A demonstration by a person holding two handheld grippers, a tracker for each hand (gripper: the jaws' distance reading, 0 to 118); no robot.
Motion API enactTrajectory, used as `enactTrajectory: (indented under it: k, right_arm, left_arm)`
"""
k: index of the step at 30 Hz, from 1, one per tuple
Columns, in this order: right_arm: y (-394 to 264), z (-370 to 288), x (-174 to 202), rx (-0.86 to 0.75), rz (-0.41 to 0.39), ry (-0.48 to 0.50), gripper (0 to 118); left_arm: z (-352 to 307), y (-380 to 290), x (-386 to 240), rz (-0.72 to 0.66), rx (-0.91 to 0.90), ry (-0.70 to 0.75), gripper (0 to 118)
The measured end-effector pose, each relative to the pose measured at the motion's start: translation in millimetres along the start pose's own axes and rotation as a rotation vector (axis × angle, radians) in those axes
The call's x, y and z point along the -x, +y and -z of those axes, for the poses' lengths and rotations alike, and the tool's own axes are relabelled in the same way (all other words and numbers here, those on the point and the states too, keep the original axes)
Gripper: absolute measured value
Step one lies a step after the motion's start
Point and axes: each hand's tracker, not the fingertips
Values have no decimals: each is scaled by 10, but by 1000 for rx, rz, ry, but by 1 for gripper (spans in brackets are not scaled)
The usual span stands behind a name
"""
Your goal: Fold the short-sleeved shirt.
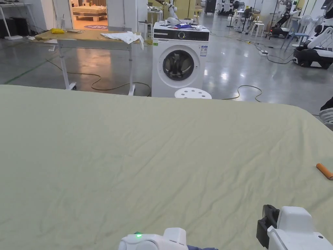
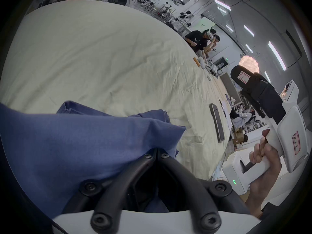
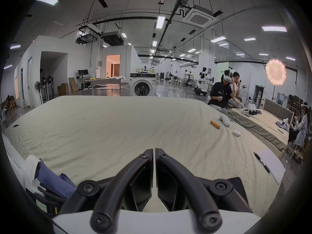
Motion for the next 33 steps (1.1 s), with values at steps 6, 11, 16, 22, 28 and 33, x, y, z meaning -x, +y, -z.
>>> enactTrajectory:
  k: [6, 11, 16, 22, 28, 33]
  right_arm:
    - [60, -10, 63, -21, 0, 6, 2]
    - [162, 16, 205, -58, 2, 24, 2]
    - [338, 42, 398, -140, 8, 42, 2]
    - [538, -34, 595, -248, 17, 46, 2]
    - [587, -197, 675, -281, -29, 54, 2]
    - [357, -503, 758, -142, -64, 127, 2]
  left_arm:
    - [-496, 39, -11, 80, -125, 13, 2]
    - [-1121, 125, 94, 190, -429, 207, 2]
    - [-1629, 152, 170, 309, -798, 511, 2]
    - [-1915, 85, 228, 407, -1088, 794, 4]
    - [-2052, -131, 276, 404, -1164, 814, 4]
    - [-2089, -269, 425, 365, -1118, 788, 4]
